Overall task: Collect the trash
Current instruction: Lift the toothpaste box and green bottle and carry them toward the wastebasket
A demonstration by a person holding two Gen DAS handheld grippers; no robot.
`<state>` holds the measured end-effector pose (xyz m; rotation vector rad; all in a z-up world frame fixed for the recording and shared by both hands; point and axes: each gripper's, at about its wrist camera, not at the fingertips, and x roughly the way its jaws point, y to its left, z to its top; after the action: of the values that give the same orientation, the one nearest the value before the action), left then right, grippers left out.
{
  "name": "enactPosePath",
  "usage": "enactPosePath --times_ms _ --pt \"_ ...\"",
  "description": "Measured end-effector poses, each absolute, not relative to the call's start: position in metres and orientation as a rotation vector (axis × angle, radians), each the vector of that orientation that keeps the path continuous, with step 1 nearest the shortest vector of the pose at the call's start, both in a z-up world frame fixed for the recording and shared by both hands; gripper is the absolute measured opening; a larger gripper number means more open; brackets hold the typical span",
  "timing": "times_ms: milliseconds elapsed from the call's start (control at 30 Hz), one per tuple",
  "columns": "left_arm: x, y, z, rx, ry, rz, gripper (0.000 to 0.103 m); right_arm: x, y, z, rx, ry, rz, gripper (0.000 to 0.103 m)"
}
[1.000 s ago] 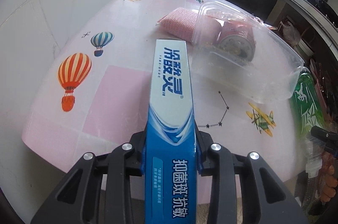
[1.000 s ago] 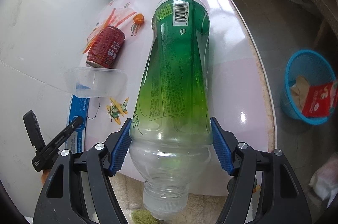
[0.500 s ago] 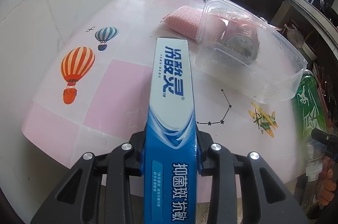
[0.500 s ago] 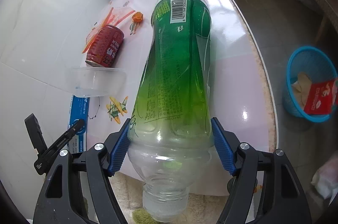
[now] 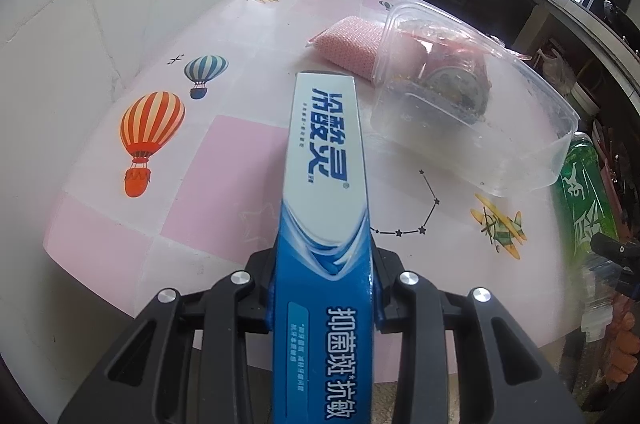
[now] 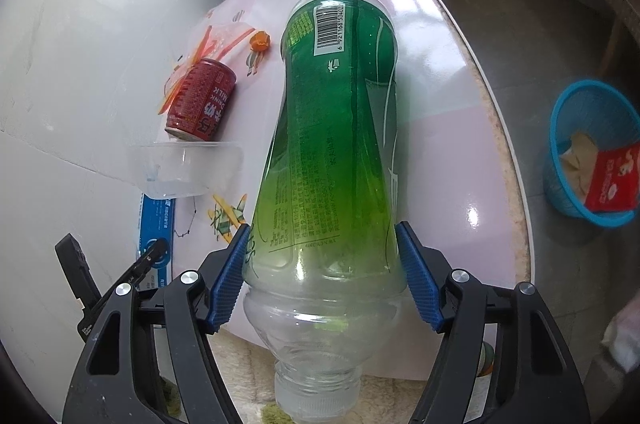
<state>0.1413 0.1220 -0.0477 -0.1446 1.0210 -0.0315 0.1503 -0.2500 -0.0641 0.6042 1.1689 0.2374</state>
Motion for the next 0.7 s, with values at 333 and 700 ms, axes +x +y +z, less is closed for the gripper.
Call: enactPosePath --times_ms 333,700 --pt "0.135 0.12 -0.04 -0.117 0.987 -0.009 0.032 0.147 -0.258 -0.063 0.625 1.155 0.238 0.067" --pt "0.132 0.123 -0.031 -0.094 0.948 0.019 0.032 0.146 -0.256 -0.062 0.624 1.148 0.236 0.067"
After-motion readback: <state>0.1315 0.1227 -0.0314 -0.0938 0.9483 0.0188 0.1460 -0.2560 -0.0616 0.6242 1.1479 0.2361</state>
